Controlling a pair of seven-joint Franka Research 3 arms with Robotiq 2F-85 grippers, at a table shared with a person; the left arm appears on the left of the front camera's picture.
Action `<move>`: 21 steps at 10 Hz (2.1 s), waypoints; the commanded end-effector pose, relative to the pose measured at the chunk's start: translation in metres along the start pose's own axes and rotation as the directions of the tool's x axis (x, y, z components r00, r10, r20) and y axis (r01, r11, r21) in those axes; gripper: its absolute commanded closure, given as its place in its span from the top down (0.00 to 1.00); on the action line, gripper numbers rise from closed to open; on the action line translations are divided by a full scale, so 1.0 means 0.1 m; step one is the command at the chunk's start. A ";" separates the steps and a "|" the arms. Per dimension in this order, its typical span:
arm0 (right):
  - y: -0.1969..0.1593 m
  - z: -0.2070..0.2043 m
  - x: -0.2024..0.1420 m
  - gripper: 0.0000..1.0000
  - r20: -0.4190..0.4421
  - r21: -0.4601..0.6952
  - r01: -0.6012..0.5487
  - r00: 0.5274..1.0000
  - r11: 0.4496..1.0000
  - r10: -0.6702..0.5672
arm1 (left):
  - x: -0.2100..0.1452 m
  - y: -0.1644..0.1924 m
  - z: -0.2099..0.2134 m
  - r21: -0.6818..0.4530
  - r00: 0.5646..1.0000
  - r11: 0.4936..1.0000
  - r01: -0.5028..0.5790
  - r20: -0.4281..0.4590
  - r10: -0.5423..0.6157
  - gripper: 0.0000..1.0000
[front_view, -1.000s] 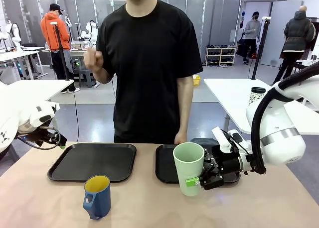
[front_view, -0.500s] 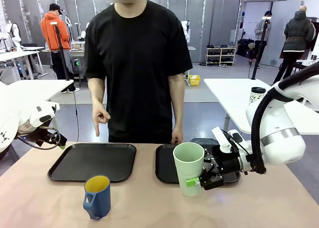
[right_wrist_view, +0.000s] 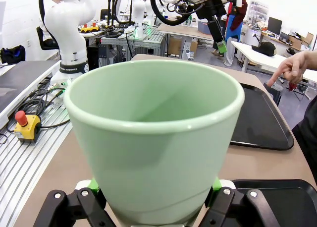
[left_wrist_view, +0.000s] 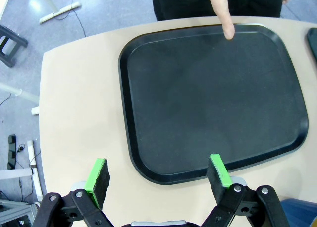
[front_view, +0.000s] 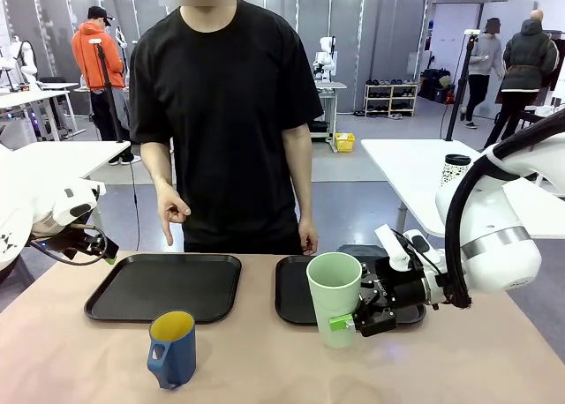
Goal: Sort and store the cups by type.
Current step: Place the picked Reusable plastic cup into the Flat Tray indicated by the person.
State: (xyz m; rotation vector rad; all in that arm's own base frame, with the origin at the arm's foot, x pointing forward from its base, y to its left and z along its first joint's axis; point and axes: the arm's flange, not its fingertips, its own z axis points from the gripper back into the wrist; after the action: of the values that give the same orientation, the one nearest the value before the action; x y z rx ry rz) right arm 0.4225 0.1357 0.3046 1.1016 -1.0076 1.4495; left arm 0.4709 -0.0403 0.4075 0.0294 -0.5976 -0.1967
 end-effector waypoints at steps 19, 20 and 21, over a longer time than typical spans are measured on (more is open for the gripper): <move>-1.95 -2.37 0.29 0.85 0.212 -0.092 0.070 0.976 0.993 -0.049 | 0.00 0.01 0.00 -0.001 1.000 1.000 0.003 0.002 -0.003 1.00; -2.00 -2.49 0.25 0.85 0.209 -0.106 0.082 0.976 0.991 -0.059 | 0.00 0.01 0.00 -0.001 1.000 1.000 0.003 0.002 -0.003 1.00; -2.05 -2.57 0.22 0.85 0.202 -0.115 0.087 0.977 0.990 -0.062 | 0.00 0.01 0.00 -0.001 1.000 1.000 0.003 0.002 -0.003 1.00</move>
State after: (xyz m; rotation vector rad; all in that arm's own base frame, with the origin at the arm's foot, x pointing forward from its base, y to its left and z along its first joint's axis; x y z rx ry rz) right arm 0.5819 0.4043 0.2759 1.2263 -1.1448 1.2363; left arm 0.4708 -0.0407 0.4075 0.0294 -0.5976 -0.1975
